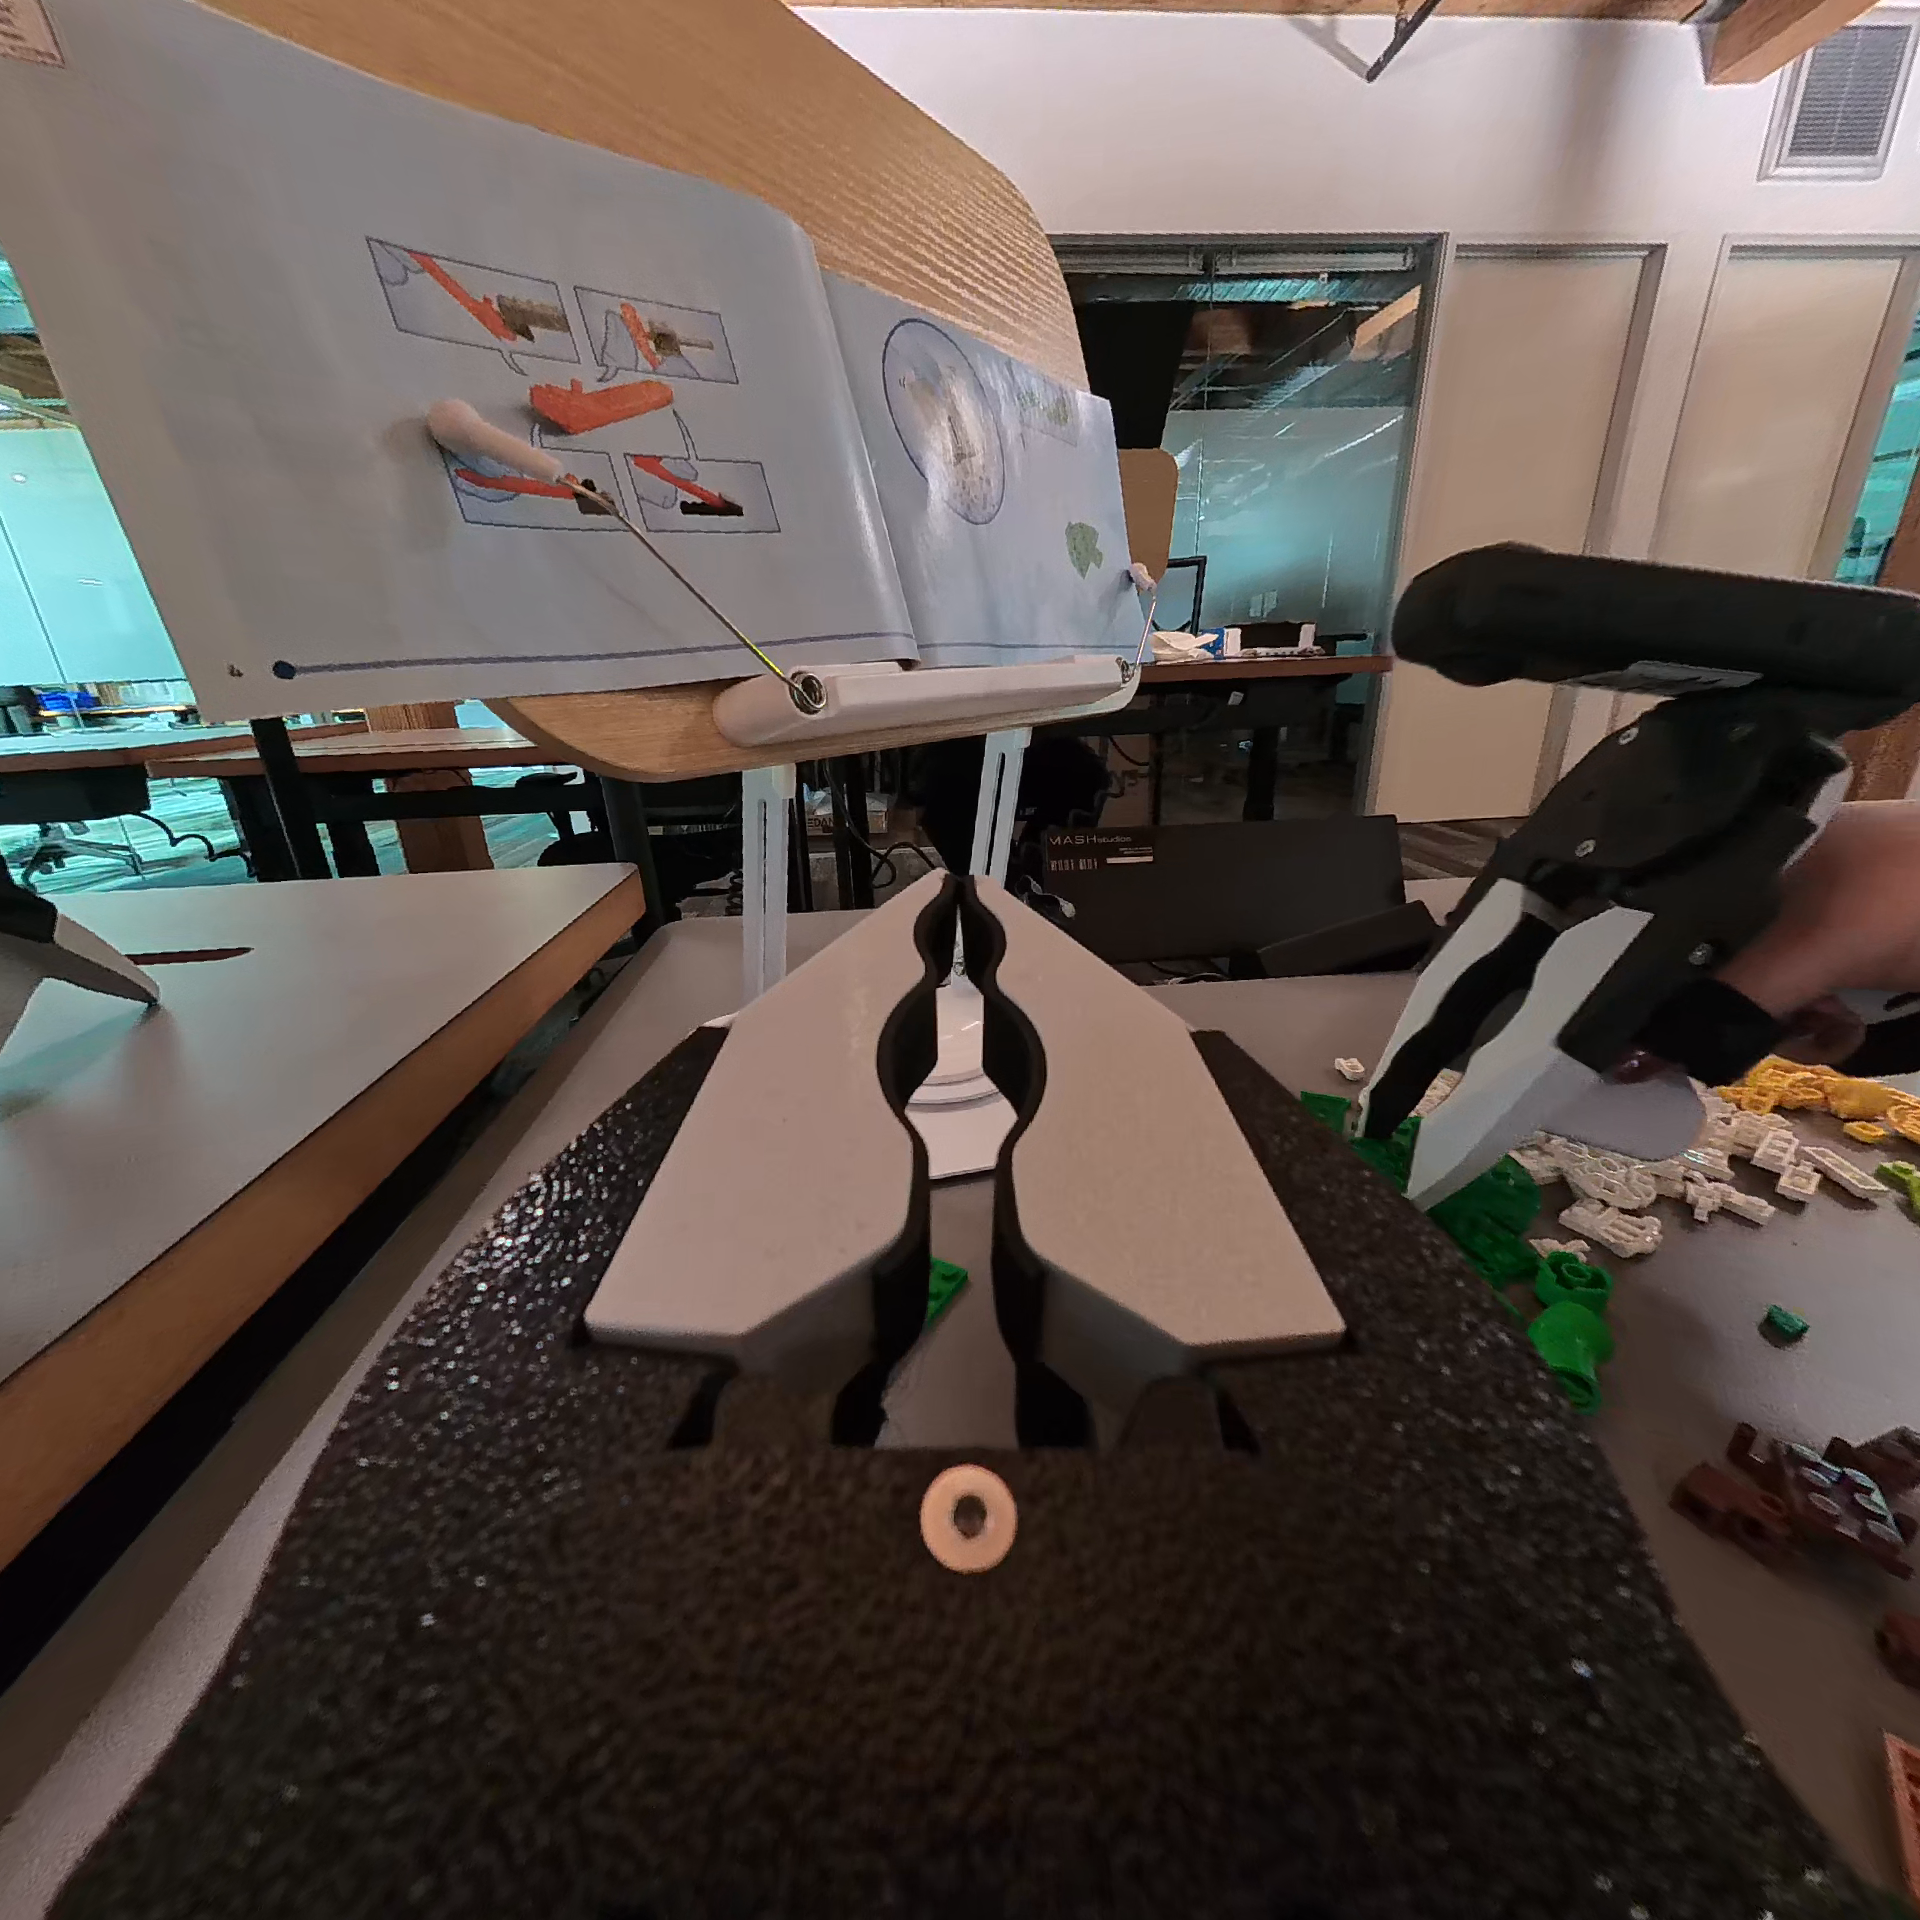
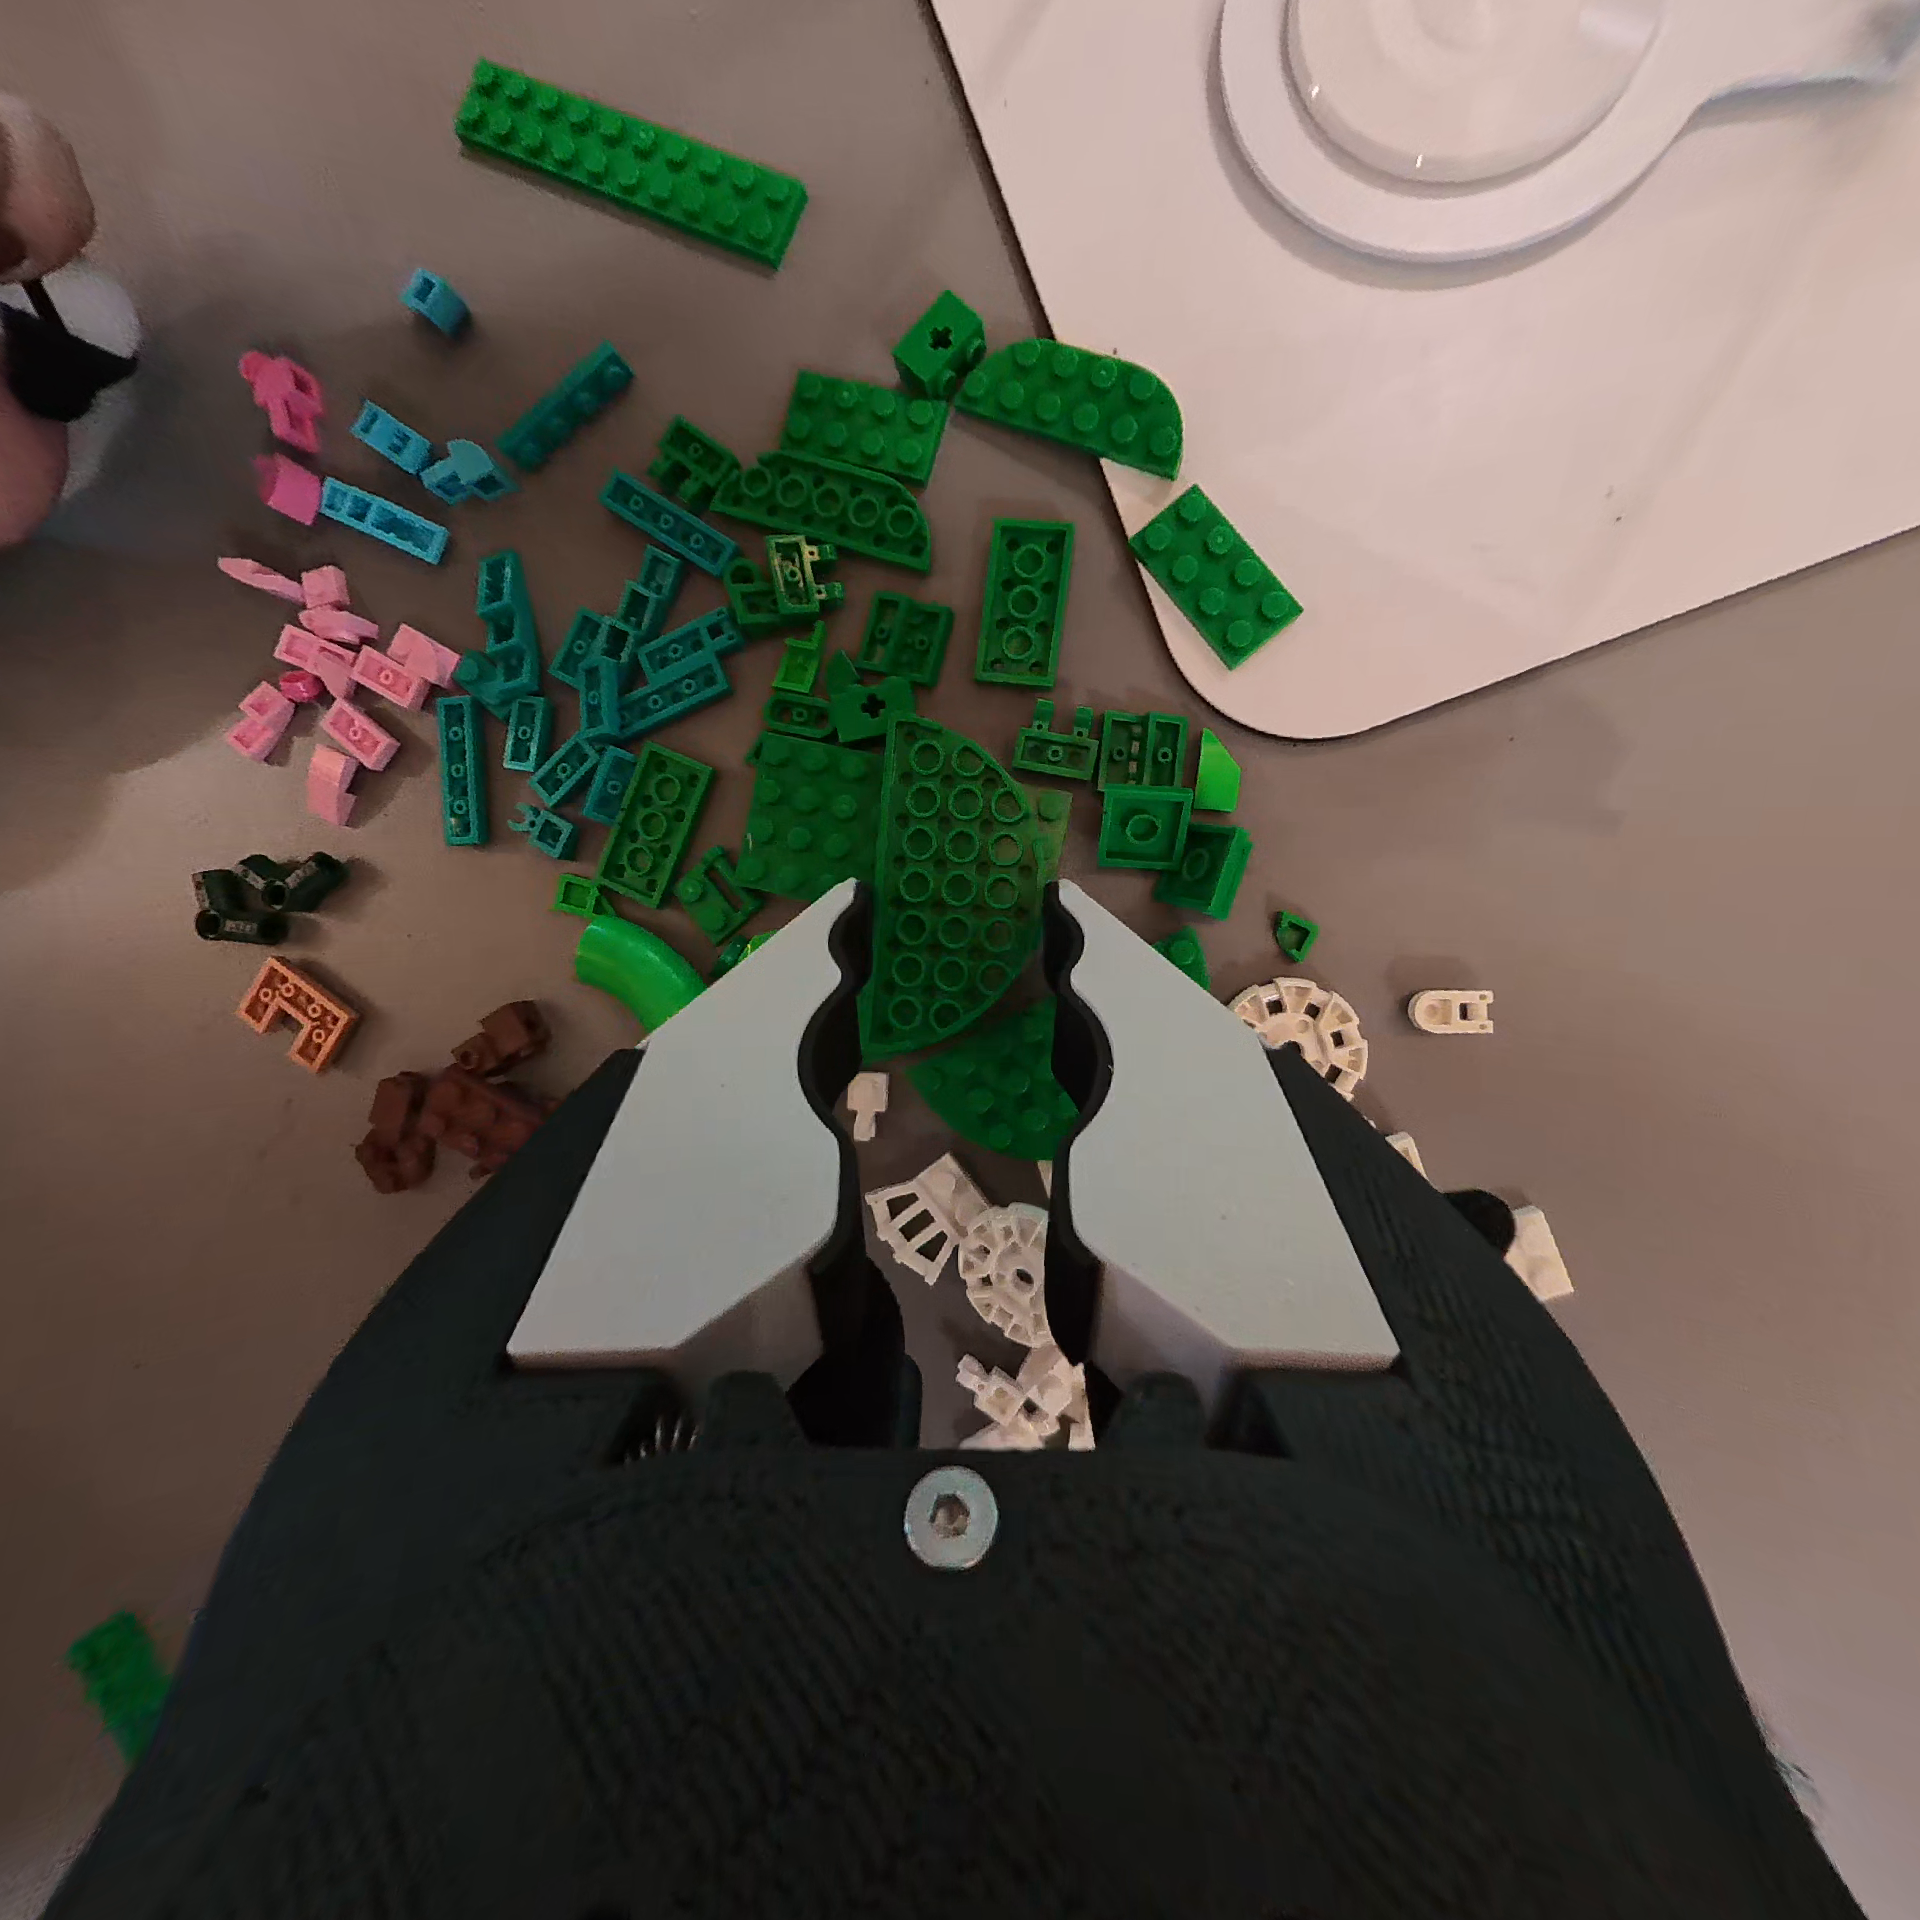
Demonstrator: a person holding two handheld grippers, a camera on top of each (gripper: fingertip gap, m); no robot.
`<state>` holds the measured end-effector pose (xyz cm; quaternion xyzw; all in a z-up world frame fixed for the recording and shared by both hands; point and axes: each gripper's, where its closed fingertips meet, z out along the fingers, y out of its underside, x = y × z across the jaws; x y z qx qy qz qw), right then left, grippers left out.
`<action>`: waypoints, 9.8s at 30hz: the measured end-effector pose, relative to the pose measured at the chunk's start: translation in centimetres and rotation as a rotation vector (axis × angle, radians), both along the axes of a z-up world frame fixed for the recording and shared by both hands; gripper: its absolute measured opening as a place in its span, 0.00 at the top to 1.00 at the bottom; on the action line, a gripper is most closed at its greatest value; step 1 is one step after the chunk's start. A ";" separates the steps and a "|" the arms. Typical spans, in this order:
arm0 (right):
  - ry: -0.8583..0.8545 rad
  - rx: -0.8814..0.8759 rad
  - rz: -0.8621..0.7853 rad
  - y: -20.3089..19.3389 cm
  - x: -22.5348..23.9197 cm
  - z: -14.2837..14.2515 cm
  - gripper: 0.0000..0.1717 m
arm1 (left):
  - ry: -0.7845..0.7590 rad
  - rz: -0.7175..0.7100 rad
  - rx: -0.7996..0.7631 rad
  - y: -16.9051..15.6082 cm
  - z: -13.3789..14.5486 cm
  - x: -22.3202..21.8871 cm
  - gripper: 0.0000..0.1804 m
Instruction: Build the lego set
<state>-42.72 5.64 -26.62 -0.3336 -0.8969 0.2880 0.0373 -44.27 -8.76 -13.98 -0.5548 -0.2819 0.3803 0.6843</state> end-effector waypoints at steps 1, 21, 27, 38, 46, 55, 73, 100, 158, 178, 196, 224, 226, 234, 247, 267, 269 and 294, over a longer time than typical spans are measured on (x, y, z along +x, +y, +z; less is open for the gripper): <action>0.016 0.001 0.006 0.0 0.1 0.2 0.81 | 0.000 0.000 0.001 0.0 0.0 0.0 1.00; 0.730 0.093 0.064 3.4 7.0 6.9 0.82 | 0.009 0.005 0.051 -0.6 0.8 0.3 1.00; 0.948 0.194 0.113 2.5 10.5 7.5 0.82 | 0.012 0.032 0.090 -1.6 1.2 0.2 1.00; 1.342 0.285 0.053 2.0 13.0 8.3 0.82 | -0.032 0.061 0.166 -3.0 0.8 -0.4 1.00; 1.414 0.266 0.078 1.4 13.6 8.1 0.82 | -0.053 0.033 0.140 -2.0 0.0 -0.2 1.00; 1.379 0.144 0.006 2.5 13.2 8.7 0.82 | -0.042 0.022 0.056 -0.7 -0.8 -0.2 1.00; 1.503 0.158 0.027 2.3 14.0 10.0 0.82 | -0.225 -0.714 -0.074 11.7 0.0 15.2 0.70; 1.513 -0.102 0.364 -1.8 21.7 10.4 0.75 | 0.166 -0.445 -0.372 10.1 1.6 22.7 0.99; -0.108 0.116 0.197 3.6 -0.3 -0.5 0.64 | 0.063 0.049 -0.144 1.6 -0.3 12.9 0.59; -0.020 0.434 0.609 3.9 0.5 -1.2 0.56 | 0.059 0.019 -0.142 2.3 -0.2 13.0 0.64; -0.038 0.459 0.673 3.1 1.1 -1.4 0.63 | 0.057 0.008 -0.139 2.4 -0.3 13.1 0.66; -0.133 0.308 0.399 0.9 0.9 -1.2 0.59 | 0.055 -0.004 -0.142 2.7 -0.3 13.2 0.68; -0.174 0.276 0.339 0.4 1.0 -1.1 0.51 | 0.053 -0.005 -0.142 2.7 -0.3 13.2 0.69; -0.101 0.364 0.212 0.1 1.0 -1.7 0.50 | 0.052 -0.008 -0.139 2.7 -0.3 13.2 0.69; 0.048 0.289 0.201 0.2 1.8 -1.0 0.64 | 0.051 -0.008 -0.131 2.6 -0.3 13.2 0.70; -0.031 0.313 0.218 9.5 28.1 0.4 0.64 | 0.080 -0.043 -0.169 3.4 -0.4 14.1 0.69; -0.043 0.320 0.201 10.0 29.4 -0.3 0.64 | 0.087 -0.042 -0.172 3.5 -0.4 14.3 0.69; 0.167 0.098 0.081 7.4 31.3 2.2 0.55 | 0.119 -0.062 -0.230 4.3 -0.7 14.8 0.69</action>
